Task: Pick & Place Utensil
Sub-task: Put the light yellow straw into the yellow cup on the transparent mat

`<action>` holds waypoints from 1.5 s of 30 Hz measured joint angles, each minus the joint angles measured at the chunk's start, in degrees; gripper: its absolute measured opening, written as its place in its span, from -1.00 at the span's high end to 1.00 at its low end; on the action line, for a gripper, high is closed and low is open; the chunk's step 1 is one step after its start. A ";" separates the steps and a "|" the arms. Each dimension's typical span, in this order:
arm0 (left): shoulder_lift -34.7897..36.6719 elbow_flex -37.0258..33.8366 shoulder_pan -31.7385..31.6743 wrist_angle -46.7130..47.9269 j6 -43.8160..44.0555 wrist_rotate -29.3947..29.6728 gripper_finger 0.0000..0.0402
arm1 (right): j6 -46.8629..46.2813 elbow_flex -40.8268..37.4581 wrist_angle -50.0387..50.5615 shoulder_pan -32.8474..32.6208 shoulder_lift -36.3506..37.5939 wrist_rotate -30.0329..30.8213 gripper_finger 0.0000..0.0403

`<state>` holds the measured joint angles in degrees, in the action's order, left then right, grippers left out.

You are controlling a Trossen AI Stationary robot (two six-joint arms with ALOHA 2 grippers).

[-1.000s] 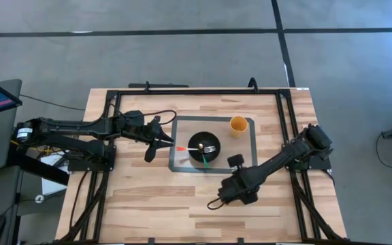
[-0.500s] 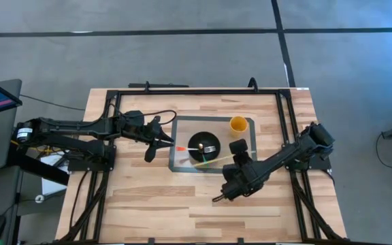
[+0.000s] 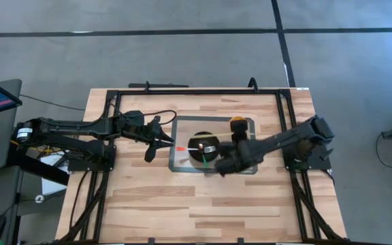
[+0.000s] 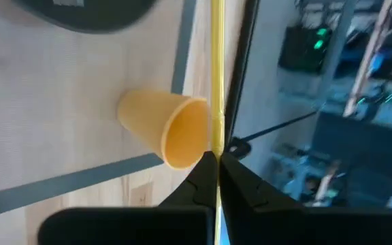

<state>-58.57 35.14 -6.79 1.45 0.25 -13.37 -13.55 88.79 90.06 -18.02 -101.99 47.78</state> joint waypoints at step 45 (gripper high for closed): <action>0.00 0.00 0.00 0.09 1.71 0.00 0.58 | -34.08 -23.24 -22.68 3.54 32.37 23.77 1.00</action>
<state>-58.57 35.14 -6.79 1.54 1.96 -13.37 -47.63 65.56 67.38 -14.48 -69.63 71.55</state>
